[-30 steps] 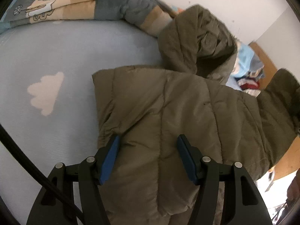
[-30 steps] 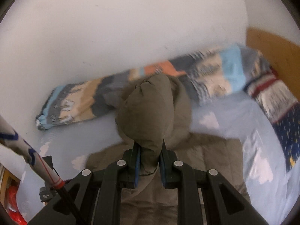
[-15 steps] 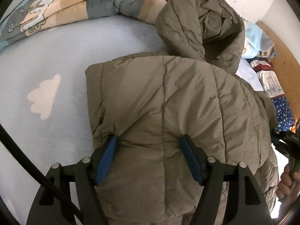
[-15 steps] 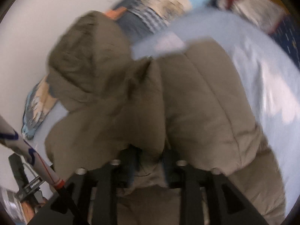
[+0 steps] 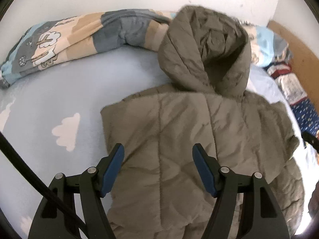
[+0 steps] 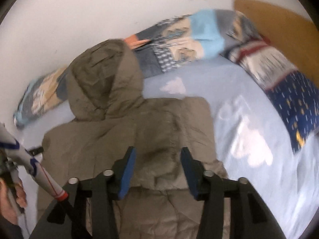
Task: Fold large clothes
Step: 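Open the right tool to release the hood, then move both tools to the jacket hem near the studded pockets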
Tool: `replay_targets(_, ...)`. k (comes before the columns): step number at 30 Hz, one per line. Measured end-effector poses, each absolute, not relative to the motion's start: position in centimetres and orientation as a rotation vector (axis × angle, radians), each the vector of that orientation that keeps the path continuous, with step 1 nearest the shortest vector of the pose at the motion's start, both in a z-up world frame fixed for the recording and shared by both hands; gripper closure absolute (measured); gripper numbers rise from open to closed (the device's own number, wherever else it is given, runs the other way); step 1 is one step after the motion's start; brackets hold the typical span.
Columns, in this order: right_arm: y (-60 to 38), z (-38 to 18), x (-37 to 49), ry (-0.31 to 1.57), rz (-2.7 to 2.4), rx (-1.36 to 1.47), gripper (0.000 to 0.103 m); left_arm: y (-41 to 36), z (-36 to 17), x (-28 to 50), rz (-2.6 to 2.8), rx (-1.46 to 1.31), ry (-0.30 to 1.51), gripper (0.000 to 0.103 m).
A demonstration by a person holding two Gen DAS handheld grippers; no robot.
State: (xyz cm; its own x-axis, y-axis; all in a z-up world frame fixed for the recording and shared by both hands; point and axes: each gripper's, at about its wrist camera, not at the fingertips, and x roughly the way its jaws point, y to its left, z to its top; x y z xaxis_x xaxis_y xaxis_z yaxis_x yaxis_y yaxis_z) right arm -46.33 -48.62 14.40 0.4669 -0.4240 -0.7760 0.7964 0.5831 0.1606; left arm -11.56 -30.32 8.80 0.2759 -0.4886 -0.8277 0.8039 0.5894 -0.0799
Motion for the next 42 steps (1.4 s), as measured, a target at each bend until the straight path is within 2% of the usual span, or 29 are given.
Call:
replay_targets(3, -49.4, 12.0, -43.9, 0.813, -0.809, 0.543, 0.062, -31.2, 6.7, -11.5, -0.872, 0.436, 0.975, 0.033)
replay_targets(4, -49.6, 11.3, -43.4, 0.835, -0.819, 0.535, 0.062, -31.3, 6.0, -11.4, -0.875, 0.441, 0.983, 0.031)
replay_targets(5, -49.9, 10.3, -43.1, 0.867, -0.829, 0.529, 0.062, -31.3, 5.4, -11.4, -0.872, 0.448, 0.981, 0.026)
replay_targets(8, -51.2, 6.1, -42.8, 0.954, -0.823, 0.588, 0.064, -31.7, 4.2, -11.4, -0.882, 0.478, 0.98, 0.022)
replay_targets(13, -51.8, 4.7, -42.9, 0.957, -0.815, 0.611, 0.064, -31.7, 4.1, -11.3, -0.858, 0.467, 0.985, 0.021)
replay_targets(17, -52.3, 6.1, -43.0, 0.977, -0.791, 0.617, 0.064, -30.9, 6.9, -11.9, -0.832, 0.442, 0.968, 0.021)
replay_targets(19, -51.2, 8.6, -44.7, 0.903, -0.761, 0.632, 0.063, -30.5, 9.2, -13.4, -0.832, 0.46, 0.906, 0.021)
replay_targets(24, -46.7, 12.9, -49.8, 0.799, -0.694, 0.655, 0.061, -30.1, 13.8, -19.4, -0.844, 0.525, 0.776, 0.021)
replay_targets(28, -44.1, 14.2, -53.3, 0.744, -0.664, 0.717, 0.058, -29.3, 14.5, -24.9, -0.853, 0.554, 0.764, 0.021)
replay_targets(31, -42.7, 14.7, -55.0, 0.721, -0.627, 0.782, 0.057, -27.3, 13.4, -29.8, -0.87, 0.563, 0.783, 0.021)
replay_targets(34, -40.7, 14.2, -55.6, 0.749, -0.587, 0.811, 0.052, -25.8, 11.3, -32.8, -0.846, 0.598, 0.831, 0.021)
replay_targets(42, -36.0, 9.3, -54.4, 0.956, -0.498, 0.746, 0.051, -20.9, 4.7, -35.9, -0.645, 0.595, 0.975, 0.021)
